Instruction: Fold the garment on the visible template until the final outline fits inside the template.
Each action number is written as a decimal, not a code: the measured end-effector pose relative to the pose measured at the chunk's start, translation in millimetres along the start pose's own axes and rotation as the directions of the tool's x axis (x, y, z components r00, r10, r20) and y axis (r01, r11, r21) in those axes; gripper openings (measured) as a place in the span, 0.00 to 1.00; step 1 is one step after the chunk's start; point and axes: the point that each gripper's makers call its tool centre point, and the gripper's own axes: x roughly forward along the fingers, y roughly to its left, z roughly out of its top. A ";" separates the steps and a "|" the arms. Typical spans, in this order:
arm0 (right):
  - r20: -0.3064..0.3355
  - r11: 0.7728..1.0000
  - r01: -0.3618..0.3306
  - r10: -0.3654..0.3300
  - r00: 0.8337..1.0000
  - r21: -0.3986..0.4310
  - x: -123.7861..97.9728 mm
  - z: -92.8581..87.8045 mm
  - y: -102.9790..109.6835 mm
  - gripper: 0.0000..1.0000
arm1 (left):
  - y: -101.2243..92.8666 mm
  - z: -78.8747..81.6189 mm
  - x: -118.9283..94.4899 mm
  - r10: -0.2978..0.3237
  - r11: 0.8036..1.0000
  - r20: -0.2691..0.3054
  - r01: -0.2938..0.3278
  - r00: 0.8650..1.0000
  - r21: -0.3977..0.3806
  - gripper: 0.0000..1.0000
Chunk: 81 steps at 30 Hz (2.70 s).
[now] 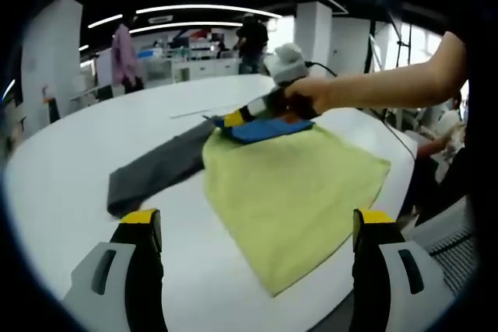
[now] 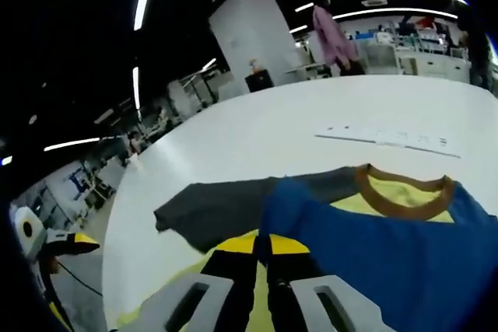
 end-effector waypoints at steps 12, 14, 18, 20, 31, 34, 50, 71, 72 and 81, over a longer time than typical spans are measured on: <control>-0.041 0.999 0.004 -0.006 0.999 -0.052 -0.9 -7.2 1.8 0.09 | 1.0 -1.3 -0.8 0.009 1.000 0.000 -0.009 1.000 0.005 0.99; -0.040 0.997 0.027 -0.030 0.999 -0.073 -3.0 -5.6 -3.1 0.21 | 1.2 -1.7 -1.0 0.011 1.000 -0.002 -0.011 1.000 0.006 0.99; -0.046 0.991 0.061 -0.066 0.997 -0.116 -10.2 -3.3 -9.5 0.37 | 1.3 -1.6 -0.6 0.013 1.000 -0.003 -0.013 1.000 0.010 0.99; -0.051 0.989 0.075 -0.082 0.995 -0.130 -13.8 -2.6 -14.1 0.43 | 1.6 -1.3 -0.3 0.016 1.000 -0.004 -0.016 1.000 0.015 0.99; -0.072 0.973 0.149 -0.163 0.984 -0.176 -47.1 -4.4 -40.7 0.72 | 2.2 1.5 -2.0 0.025 0.999 0.000 -0.025 1.000 0.024 0.99; -0.075 0.971 0.164 -0.180 0.981 -0.176 -58.2 -6.9 -49.0 0.76 | 2.4 2.5 -1.9 0.025 0.999 0.002 -0.025 1.000 0.026 0.99; -0.086 0.961 0.253 -0.263 0.961 -0.111 -122.2 -24.8 -95.0 0.94 | 2.4 5.6 -2.8 0.026 0.999 0.000 -0.026 1.000 0.036 0.99; -0.105 0.926 0.371 -0.377 0.920 -0.073 -182.1 -64.7 -139.6 0.60 | 0.0 7.1 -0.6 0.018 0.999 -0.001 -0.018 1.000 0.043 0.99; -0.107 0.925 0.374 -0.380 0.919 -0.072 -183.2 -67.4 -141.0 0.57 | -0.4 6.8 -0.6 0.018 0.999 -0.002 -0.018 1.000 0.044 0.99; -0.123 0.912 0.406 -0.410 0.904 -0.059 -188.7 -83.3 -148.0 0.36 | -0.2 6.2 -2.6 0.022 0.999 -0.003 -0.022 1.000 0.043 0.99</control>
